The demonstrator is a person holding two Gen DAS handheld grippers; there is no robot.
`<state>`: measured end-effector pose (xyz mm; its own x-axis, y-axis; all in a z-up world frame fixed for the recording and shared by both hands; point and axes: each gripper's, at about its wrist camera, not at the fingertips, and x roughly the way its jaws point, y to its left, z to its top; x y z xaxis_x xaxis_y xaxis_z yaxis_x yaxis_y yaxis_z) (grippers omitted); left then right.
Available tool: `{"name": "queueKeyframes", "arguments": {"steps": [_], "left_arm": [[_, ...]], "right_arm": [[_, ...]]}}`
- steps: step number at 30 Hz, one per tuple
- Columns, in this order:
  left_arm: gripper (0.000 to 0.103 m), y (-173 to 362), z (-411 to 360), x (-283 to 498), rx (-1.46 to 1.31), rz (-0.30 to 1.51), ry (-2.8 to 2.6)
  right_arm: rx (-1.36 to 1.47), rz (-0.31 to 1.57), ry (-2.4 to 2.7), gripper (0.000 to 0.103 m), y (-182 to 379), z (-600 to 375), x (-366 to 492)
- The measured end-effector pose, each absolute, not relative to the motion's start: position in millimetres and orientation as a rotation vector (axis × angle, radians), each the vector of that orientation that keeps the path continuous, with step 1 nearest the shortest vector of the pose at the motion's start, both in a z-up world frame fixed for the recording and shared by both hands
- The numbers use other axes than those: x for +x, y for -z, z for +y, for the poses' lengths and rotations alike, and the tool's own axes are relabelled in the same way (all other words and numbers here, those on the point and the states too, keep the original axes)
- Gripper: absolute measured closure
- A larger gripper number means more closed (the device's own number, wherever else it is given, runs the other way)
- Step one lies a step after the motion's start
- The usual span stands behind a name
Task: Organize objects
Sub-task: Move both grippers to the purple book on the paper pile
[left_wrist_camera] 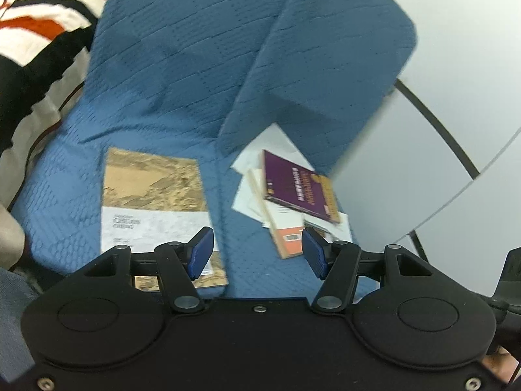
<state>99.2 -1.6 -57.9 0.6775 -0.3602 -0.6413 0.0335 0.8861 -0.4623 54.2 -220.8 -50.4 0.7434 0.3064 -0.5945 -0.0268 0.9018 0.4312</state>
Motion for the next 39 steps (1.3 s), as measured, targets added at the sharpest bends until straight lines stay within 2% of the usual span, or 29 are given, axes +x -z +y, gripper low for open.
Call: {"name": "queueKeyframes", "arguments": {"steps": [20,22,27,35,37,39], "left_arm": [[0.039,38,-71,83,-0.377,0.743,0.359],[0.034,41,-78,86,-0.381,0.744,0.376],[0.034,51,-98,98,-0.356,0.761,0.390],[0.028,76,-120,121,-0.363,0.791,0.386],[0.026,85,-123,129,-0.369,0.797,0.381],[0.026,94,-126,138,-0.371,0.803,0.370]], "right_arm": [[0.429,0.674,-0.038,0.068,51,-275,1],[0.428,0.672,-0.024,0.068,53,-280,-1],[0.432,0.675,0.006,0.068,61,-294,-2],[0.457,0.670,0.051,0.068,81,-323,4],[0.462,0.667,0.067,0.053,88,-330,7],[0.481,0.660,0.080,0.044,97,-338,11]]}}
